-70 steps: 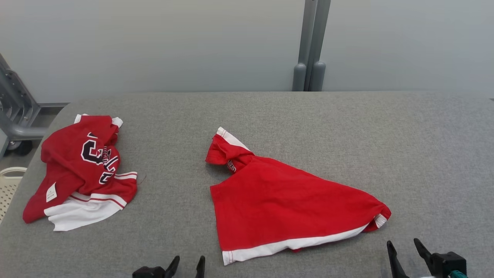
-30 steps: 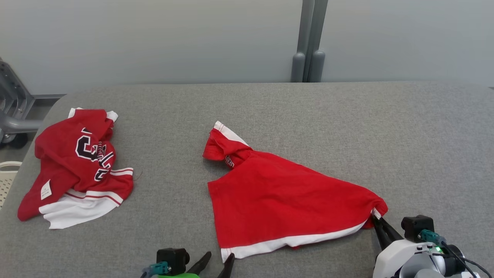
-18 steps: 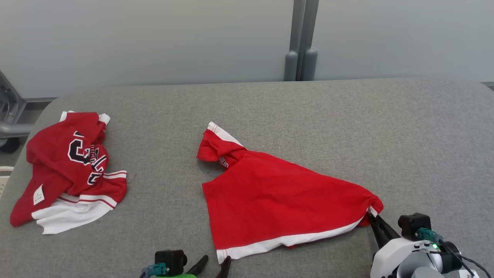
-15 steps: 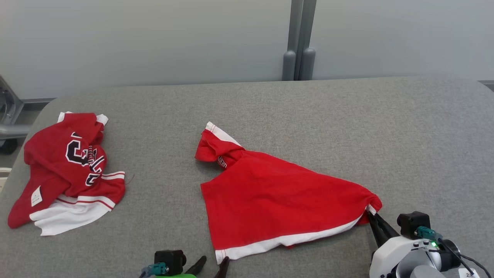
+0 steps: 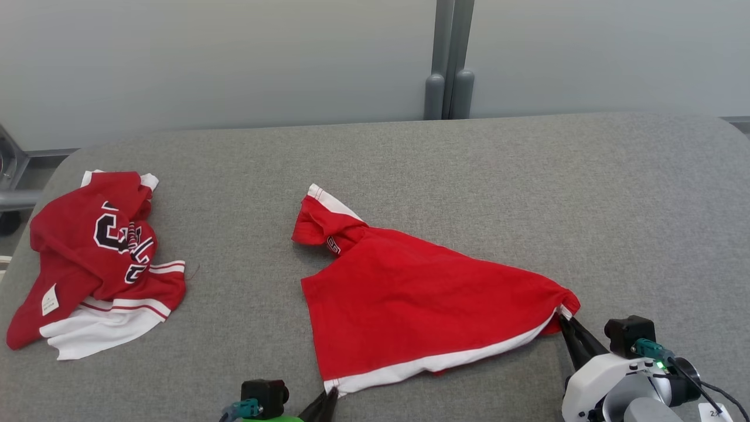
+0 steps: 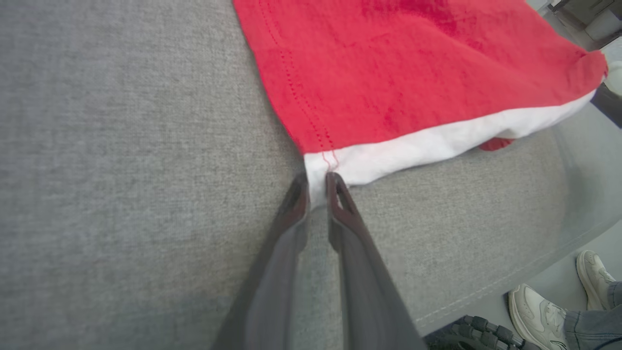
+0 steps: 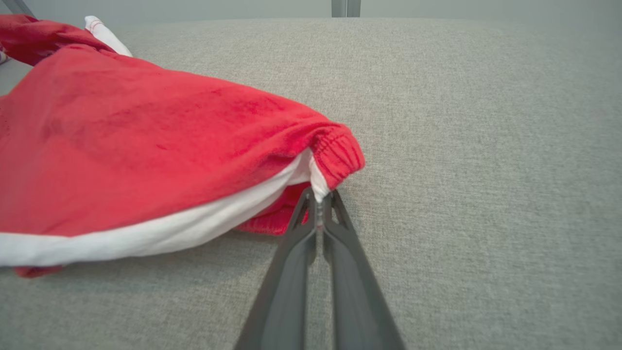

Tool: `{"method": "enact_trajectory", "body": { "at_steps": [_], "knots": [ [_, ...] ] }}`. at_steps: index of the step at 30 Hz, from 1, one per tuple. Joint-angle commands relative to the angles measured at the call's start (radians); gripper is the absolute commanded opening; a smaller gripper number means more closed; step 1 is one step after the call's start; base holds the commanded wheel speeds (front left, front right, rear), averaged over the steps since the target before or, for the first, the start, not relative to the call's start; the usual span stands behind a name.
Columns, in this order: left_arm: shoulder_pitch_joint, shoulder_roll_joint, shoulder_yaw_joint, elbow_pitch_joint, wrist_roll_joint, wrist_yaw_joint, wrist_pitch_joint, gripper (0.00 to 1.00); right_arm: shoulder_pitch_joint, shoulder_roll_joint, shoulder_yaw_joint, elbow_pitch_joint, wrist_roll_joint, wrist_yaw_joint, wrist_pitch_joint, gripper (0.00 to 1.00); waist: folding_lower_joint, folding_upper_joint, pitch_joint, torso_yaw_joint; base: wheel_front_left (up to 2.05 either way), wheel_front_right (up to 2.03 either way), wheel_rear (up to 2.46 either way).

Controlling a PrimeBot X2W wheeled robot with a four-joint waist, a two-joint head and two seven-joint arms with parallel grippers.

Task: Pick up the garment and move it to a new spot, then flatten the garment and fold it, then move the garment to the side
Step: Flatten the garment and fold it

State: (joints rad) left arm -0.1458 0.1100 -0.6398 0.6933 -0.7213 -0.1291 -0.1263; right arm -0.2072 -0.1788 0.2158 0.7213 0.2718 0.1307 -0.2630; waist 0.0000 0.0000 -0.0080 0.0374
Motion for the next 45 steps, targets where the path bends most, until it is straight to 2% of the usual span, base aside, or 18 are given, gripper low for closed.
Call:
{"method": "enact_trajectory", "body": {
  "at_steps": [1,7,10,12,16,20,23,27,29,32,34,37,40,41,42,45],
  "knots": [
    [-0.015,0.007,-0.005,0.002,-0.011,-0.002,-0.009,0.00,-0.002,-0.003,-0.002,-0.004,0.002,0.000,-0.005,0.00,0.0000,0.0000,0.001,0.000,0.00,0.00,0.00],
    [-0.029,0.017,-0.044,-0.046,-0.079,-0.003,-0.018,0.00,-0.009,0.004,0.007,-0.029,0.010,0.000,-0.005,0.00,0.0000,0.0000,0.001,0.003,0.00,0.00,0.00],
    [-0.050,0.059,-0.027,-0.134,-0.133,-0.003,-0.009,0.00,-0.025,-0.020,0.055,-0.069,0.045,0.000,-0.005,0.00,0.0000,0.0000,-0.004,0.003,0.00,0.00,0.00],
    [-0.061,0.105,-0.006,-0.227,-0.167,-0.003,0.006,0.00,-0.035,-0.053,0.148,-0.113,0.121,0.000,0.001,0.00,0.0000,0.0000,-0.010,0.002,0.00,0.00,0.00],
    [-0.064,0.238,0.054,-0.477,-0.238,-0.002,0.084,0.00,-0.081,-0.219,0.307,-0.325,0.320,0.000,0.078,0.00,0.0000,0.0000,-0.020,-0.007,0.00,0.00,0.00],
    [-0.036,0.379,0.144,-0.775,-0.310,0.058,0.185,0.00,-0.102,-0.414,0.353,-0.621,0.528,0.000,0.191,0.00,0.0000,0.0000,-0.017,-0.024,0.00,0.00,0.00],
    [-0.028,0.457,0.232,-0.984,-0.388,0.121,0.248,0.00,-0.095,-0.541,0.311,-0.824,0.667,0.000,0.283,0.00,0.0000,0.0000,0.004,-0.038,0.00,0.00,0.00],
    [-0.068,0.546,0.338,-1.171,-0.464,0.197,0.331,0.00,-0.100,-0.680,0.204,-1.040,0.835,0.000,0.396,0.00,0.0000,0.0000,0.047,-0.064,0.00,0.00,0.00],
    [-0.111,0.587,0.378,-1.234,-0.493,0.224,0.379,0.00,-0.122,-0.728,0.133,-1.110,0.915,0.000,0.436,0.00,0.0000,0.0000,0.070,-0.077,0.00,0.00,0.00],
    [-0.207,0.631,0.414,-1.266,-0.524,0.250,0.450,0.00,-0.171,-0.778,0.041,-1.146,1.005,0.000,0.487,0.00,0.0000,0.0000,0.111,-0.089,0.00,0.00,0.00],
    [-0.290,0.645,0.418,-1.246,-0.550,0.261,0.501,0.00,-0.223,-0.797,0.002,-1.127,1.039,0.000,0.523,0.00,0.0000,0.0000,0.146,-0.094,0.00,0.00,0.00],
    [-0.442,0.646,0.394,-1.165,-0.558,0.263,0.571,0.00,-0.337,-0.770,-0.005,-1.064,1.054,0.000,0.571,0.00,0.0000,0.0000,0.217,-0.097,0.00,0.00,0.00],
    [-0.631,0.623,0.356,-1.035,-0.505,0.247,0.609,0.00,-0.499,-0.680,0.037,-0.963,1.033,0.000,0.616,0.00,0.0000,0.0000,0.318,-0.092,0.00,0.00,0.00],
    [-0.631,0.623,0.356,-1.035,-0.505,0.247,0.609,0.00,-0.499,-0.680,0.037,-0.963,1.033,0.000,0.616,0.00,0.0000,0.0000,0.318,-0.092,0.00,0.00,0.00],
    [-0.700,0.610,0.341,-0.981,-0.474,0.237,0.610,0.00,-0.562,-0.648,0.057,-0.922,1.007,0.000,0.633,0.00,0.0000,0.0000,0.355,-0.089,0.00,0.00,0.00],
    [-0.917,0.530,0.300,-0.800,-0.405,0.202,0.580,0.00,-0.781,-0.514,0.102,-0.777,0.905,0.000,0.646,0.00,0.0000,0.0000,0.474,-0.071,0.00,0.00,0.00]
  ]
}}
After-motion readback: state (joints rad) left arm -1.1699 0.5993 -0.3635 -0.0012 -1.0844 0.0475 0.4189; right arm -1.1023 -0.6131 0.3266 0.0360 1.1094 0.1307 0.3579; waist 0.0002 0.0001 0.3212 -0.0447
